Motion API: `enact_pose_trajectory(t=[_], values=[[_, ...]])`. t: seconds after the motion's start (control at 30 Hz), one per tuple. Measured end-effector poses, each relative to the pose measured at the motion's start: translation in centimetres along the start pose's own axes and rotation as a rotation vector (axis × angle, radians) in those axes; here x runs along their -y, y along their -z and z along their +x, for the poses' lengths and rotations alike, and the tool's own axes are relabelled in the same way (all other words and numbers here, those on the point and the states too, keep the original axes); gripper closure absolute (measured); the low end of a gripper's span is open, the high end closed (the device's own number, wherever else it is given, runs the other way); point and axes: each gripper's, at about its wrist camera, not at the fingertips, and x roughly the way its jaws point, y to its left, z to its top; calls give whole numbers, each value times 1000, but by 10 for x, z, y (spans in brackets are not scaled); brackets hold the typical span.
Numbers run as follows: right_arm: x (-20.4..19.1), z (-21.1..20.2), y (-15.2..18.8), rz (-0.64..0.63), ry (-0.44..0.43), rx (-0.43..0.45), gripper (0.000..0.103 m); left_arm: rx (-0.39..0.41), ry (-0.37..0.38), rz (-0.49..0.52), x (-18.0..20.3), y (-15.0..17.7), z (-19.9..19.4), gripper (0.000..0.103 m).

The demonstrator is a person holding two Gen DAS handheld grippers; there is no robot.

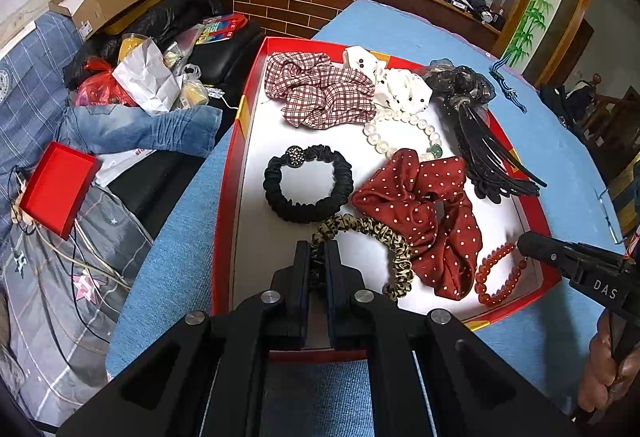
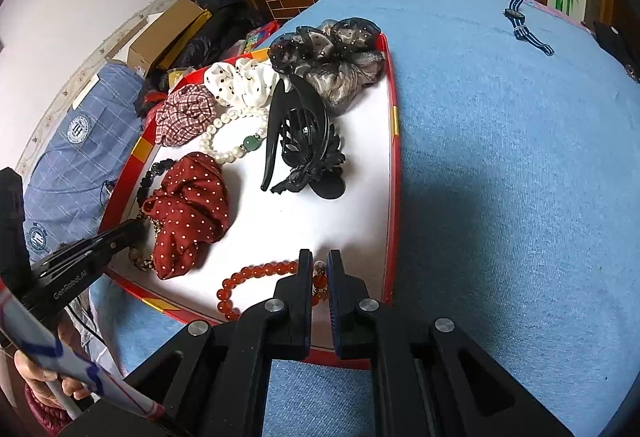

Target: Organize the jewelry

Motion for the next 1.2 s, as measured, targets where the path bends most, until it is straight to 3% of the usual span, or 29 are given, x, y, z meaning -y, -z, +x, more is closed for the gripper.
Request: enact_pose_trajectory(t=[0.33, 0.5, 0.57, 1.2], values=[[0, 2, 3, -6, 25, 0, 94, 38, -78, 51, 11, 4, 0, 95], [0, -2, 4, -8, 24, 9, 88, 35, -77, 50, 12, 4, 0, 90], [-1, -4, 4, -11, 27, 16, 84, 35, -78, 54, 13, 5, 0, 82], [1, -28, 16, 1, 20, 52, 84, 81, -149, 119, 31, 19, -17, 66]])
